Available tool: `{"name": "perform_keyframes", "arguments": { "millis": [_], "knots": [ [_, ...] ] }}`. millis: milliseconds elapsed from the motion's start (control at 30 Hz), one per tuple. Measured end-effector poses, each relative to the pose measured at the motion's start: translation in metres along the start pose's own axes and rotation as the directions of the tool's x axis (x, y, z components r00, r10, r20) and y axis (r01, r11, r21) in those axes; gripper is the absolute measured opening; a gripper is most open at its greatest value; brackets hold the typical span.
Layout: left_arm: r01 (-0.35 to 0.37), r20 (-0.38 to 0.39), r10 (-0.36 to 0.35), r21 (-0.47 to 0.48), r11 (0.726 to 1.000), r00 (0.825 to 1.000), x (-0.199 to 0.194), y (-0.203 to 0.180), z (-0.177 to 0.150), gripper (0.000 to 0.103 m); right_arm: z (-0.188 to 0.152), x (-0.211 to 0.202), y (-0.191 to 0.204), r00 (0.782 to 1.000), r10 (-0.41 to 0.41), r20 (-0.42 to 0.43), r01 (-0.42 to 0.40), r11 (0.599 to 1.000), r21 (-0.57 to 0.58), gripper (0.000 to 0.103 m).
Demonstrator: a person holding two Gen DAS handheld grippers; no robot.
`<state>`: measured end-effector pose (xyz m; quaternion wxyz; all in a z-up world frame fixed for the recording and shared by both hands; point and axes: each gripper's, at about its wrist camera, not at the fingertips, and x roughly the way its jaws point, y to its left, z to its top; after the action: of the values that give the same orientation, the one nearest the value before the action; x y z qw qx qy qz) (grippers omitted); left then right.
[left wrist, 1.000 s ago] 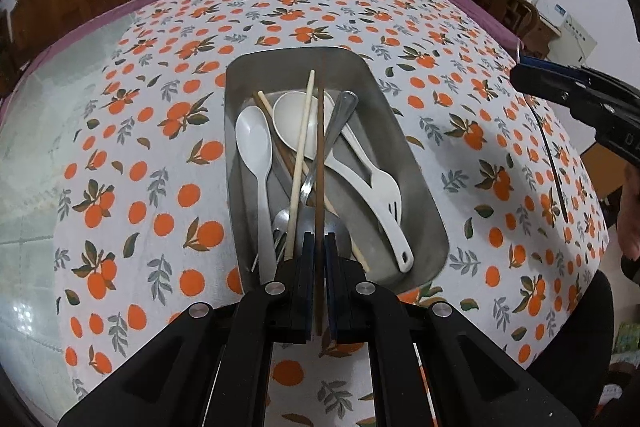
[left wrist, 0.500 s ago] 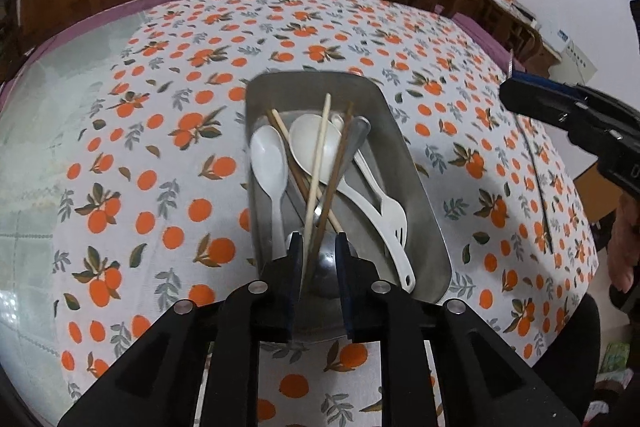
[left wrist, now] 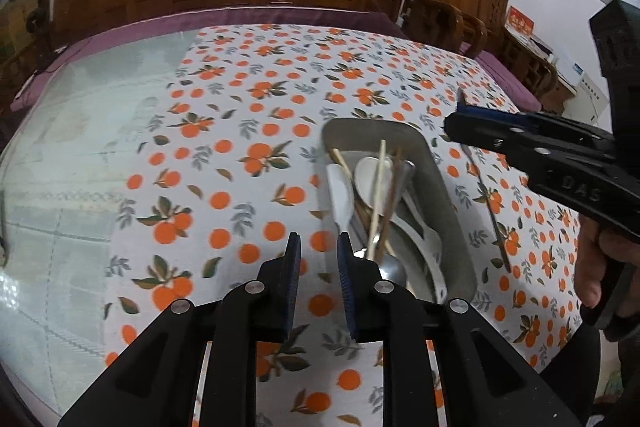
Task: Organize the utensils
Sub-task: 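Lower the metal spoon into the tray and open the right tool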
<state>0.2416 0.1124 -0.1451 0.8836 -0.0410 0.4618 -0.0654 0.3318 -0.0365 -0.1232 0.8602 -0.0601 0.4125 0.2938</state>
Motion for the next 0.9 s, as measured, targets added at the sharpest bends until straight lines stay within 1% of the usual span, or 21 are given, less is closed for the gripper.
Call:
{"name": "perform_keyframes", "arguments": {
  "millis": [100,267,367,433,567,667,900],
  "knots": [
    [-0.009,0.006,0.009,-0.009,1.0,1.0,-0.005,0.008,-0.001,0.017,-0.001,0.016,0.004,1.0,-0.01,-0.019,0.01,1.0,0.014,0.031],
    [-0.018,0.018,0.018,-0.019,1.0,1.0,-0.013,0.015,-0.002,0.018,-0.009,0.043,-0.003,0.998,-0.022,-0.059,0.027,0.996,0.082,0.031],
    [-0.02,0.022,0.02,-0.023,1.0,1.0,-0.016,0.018,-0.003,0.018,-0.011,0.056,0.0,0.995,-0.058,-0.076,0.063,0.996,0.064,0.031],
    [-0.021,0.022,0.021,-0.023,1.0,1.0,-0.017,0.019,-0.003,0.018,-0.012,0.063,0.0,0.994,-0.058,-0.088,0.065,0.995,0.07,0.031],
    [-0.021,0.023,0.022,-0.024,0.999,1.0,-0.018,0.019,-0.005,0.018,-0.015,0.074,-0.004,0.991,-0.075,-0.111,0.084,0.994,0.075,0.031],
    [-0.021,0.023,0.022,-0.024,0.999,1.0,-0.019,0.019,-0.005,0.018,-0.017,0.08,-0.008,0.989,-0.067,-0.131,0.079,0.993,0.089,0.031],
    [-0.022,0.022,0.022,-0.024,0.999,1.0,-0.019,0.018,-0.005,0.018,-0.023,0.083,-0.007,0.988,-0.061,-0.145,0.073,0.994,0.081,0.031]
  ]
}}
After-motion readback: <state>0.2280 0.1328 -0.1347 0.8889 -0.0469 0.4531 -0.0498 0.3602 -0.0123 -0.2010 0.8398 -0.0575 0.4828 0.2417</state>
